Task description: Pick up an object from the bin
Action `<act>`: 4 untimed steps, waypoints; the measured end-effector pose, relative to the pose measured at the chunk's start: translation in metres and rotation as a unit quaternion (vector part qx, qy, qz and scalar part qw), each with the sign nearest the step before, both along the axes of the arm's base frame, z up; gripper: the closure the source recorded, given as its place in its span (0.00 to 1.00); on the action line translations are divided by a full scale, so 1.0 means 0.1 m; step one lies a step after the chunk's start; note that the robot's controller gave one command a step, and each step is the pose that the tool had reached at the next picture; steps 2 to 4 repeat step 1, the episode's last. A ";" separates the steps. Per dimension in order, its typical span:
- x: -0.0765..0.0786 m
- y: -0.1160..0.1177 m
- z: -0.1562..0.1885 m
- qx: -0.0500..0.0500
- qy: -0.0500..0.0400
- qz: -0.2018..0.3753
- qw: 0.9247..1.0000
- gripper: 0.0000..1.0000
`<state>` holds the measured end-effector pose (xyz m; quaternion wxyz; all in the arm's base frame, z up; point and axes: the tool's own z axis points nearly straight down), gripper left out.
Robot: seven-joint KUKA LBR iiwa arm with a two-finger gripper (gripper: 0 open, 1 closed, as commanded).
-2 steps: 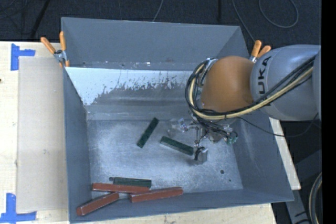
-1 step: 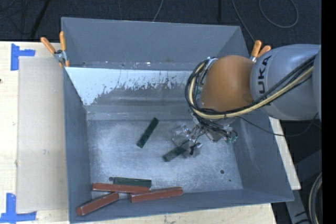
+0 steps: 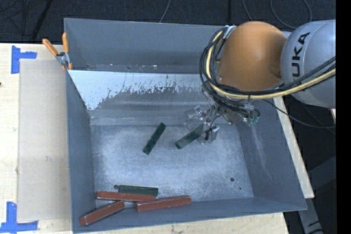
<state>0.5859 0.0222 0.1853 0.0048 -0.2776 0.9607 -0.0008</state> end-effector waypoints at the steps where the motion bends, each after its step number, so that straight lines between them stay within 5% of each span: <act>1: -0.08 -0.13 0.89 0.000 -0.001 -0.001 1.000 1.00; 4: -0.08 -0.13 0.89 0.000 -0.001 -0.001 1.000 1.00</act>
Offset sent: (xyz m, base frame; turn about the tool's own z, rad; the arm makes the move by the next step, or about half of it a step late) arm -0.0101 -0.0131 0.0848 -0.0030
